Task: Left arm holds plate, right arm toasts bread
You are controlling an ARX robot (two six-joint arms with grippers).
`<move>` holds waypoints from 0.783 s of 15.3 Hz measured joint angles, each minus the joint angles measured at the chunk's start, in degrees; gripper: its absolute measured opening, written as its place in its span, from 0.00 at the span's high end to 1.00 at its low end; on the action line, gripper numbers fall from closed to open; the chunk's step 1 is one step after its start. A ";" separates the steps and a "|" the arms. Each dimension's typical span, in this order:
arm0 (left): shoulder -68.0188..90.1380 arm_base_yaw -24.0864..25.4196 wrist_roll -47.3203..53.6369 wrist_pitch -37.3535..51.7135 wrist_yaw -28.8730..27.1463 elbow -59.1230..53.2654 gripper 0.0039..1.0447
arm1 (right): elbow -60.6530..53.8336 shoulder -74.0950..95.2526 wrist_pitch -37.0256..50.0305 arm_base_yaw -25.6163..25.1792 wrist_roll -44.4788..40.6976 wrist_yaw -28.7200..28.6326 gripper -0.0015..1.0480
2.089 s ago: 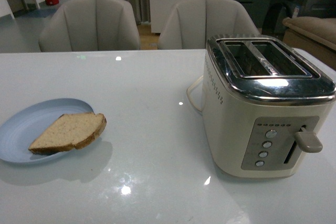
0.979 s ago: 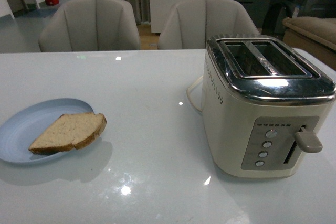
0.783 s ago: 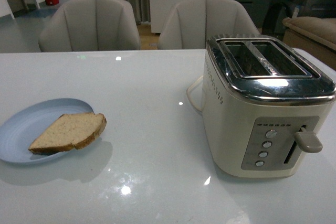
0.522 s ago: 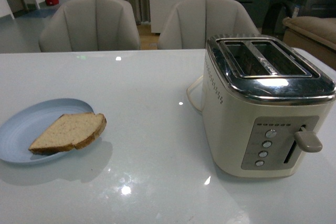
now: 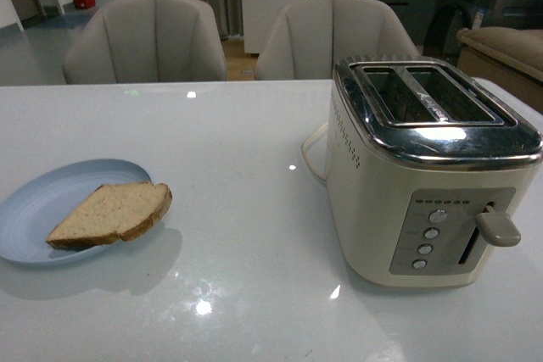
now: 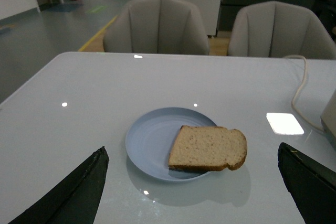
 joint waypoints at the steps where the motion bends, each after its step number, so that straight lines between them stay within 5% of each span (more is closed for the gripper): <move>1: 7.10 2.25 1.29 6.51 3.48 0.02 0.06 | 0.00 0.02 0.00 0.00 0.00 -0.02 0.06; 5: 42.40 9.55 6.25 29.53 14.43 10.19 0.06 | 0.00 0.02 -0.02 0.00 0.00 -0.02 0.06; 7: 64.02 10.97 9.42 29.64 16.87 23.32 0.06 | 0.00 0.00 0.00 0.00 0.00 -0.02 0.06; 12: 89.26 11.93 13.86 22.75 15.91 43.69 0.06 | 0.00 0.02 -0.02 0.00 0.00 0.00 0.06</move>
